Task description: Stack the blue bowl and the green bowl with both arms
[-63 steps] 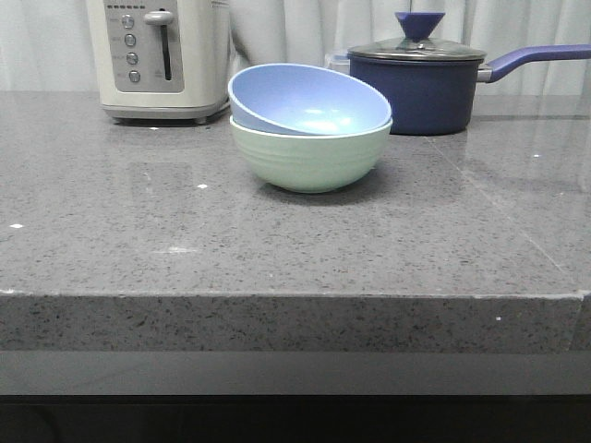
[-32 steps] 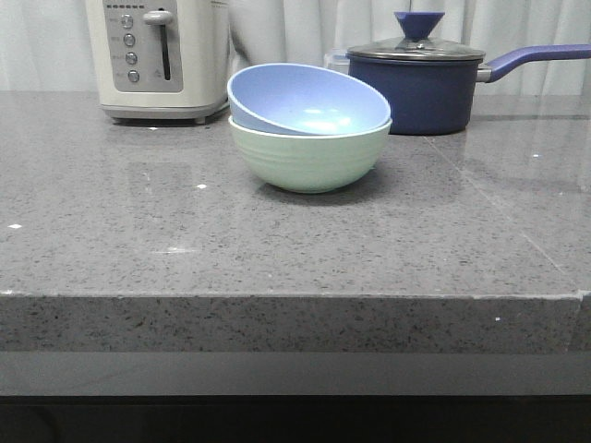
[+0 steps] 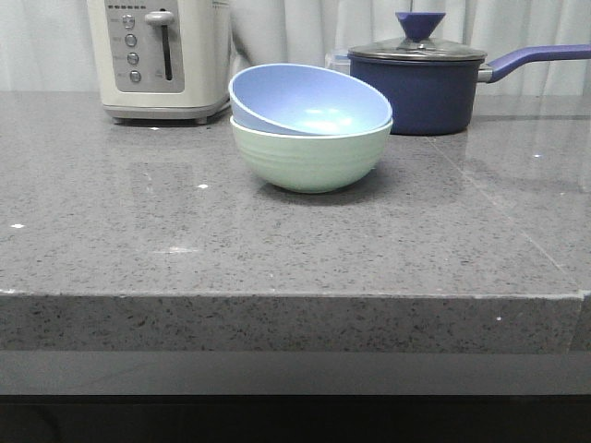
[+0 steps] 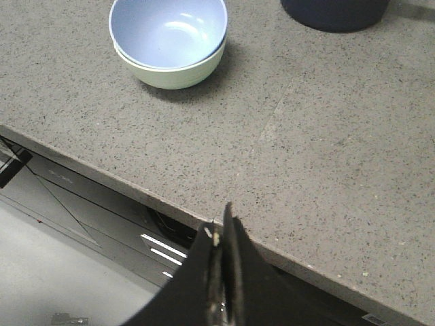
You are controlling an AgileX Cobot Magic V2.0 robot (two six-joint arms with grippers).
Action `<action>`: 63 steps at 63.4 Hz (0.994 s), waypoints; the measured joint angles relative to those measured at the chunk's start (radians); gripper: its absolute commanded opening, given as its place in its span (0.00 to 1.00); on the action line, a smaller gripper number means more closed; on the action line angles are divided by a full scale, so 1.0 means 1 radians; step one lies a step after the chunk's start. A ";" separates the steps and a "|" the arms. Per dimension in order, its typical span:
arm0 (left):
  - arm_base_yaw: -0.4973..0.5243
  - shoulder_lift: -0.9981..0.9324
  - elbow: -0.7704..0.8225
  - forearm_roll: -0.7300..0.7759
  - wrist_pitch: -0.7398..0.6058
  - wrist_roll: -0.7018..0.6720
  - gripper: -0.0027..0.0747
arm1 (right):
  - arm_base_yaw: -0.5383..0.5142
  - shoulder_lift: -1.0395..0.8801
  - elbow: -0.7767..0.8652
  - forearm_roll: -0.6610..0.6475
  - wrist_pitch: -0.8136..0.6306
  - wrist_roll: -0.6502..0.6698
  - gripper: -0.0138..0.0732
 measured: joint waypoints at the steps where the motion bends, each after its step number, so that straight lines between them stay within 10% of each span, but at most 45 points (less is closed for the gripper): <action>1: 0.002 -0.009 0.017 -0.004 -0.011 0.000 0.01 | 0.000 0.000 0.000 0.000 0.000 0.000 0.09; 63: 0.010 -0.060 0.155 -0.019 -0.139 0.000 0.01 | 0.000 0.000 0.000 -0.001 0.000 0.002 0.09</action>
